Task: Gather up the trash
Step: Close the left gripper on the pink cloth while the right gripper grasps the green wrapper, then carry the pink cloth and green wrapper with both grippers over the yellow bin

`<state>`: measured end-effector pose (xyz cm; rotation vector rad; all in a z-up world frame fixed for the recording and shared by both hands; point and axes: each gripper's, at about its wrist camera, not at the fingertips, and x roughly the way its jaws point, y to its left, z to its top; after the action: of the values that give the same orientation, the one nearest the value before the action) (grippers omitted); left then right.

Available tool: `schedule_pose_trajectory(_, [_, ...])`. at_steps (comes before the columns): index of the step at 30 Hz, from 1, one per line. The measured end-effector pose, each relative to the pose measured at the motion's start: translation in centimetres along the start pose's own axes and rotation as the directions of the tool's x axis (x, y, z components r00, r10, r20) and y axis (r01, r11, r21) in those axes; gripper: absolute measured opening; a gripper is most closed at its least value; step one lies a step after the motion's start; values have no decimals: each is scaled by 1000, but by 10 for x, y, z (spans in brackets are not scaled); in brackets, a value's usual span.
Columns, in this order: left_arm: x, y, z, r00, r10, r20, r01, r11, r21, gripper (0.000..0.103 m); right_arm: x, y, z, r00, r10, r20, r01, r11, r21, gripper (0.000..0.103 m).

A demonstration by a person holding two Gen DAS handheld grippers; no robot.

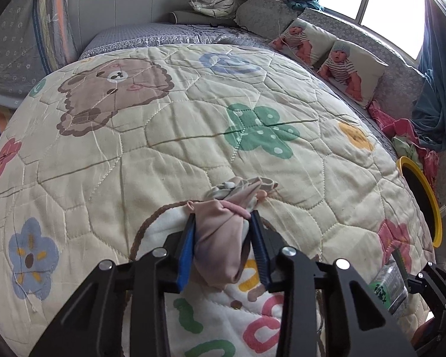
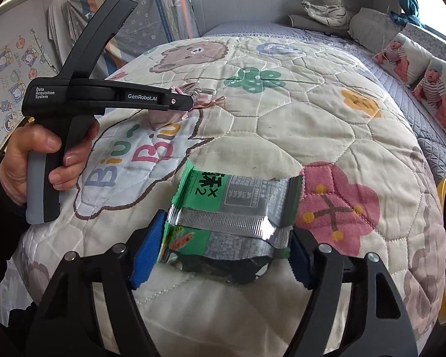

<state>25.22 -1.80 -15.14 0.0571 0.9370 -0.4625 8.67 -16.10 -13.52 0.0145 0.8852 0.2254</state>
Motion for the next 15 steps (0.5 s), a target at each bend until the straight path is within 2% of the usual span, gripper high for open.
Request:
schedule_pose_trajectory(4, [-1,-2,0,1000,1,17,-1,1000,6,27,2,1,0,1000,0,-3,0,1000,-16,44])
schedule_pose_trajectory(7, [-4,0,0,1000,-8,24,8,1000,-4,26,1,2,-1,1000,-1,8,1,1000,-26,34])
schedule_pose_trajectory(8, [-6,0,1,1000,-12,28,12,1000,-9,26,0,2,-1,1000,3,11,-3,1000,-24,25])
schedule_pose_trajectory(9, [-8,1,1,999,-15,31,16,1000,-14,26,-1,2,-1,1000,7,16,-7,1000,-23,20])
schedule_pose_trajectory(15, [-24,0,4,998,-25,60,26,999,-21,26,-7,-4,1,999,21,31,-21,1000,-5,15])
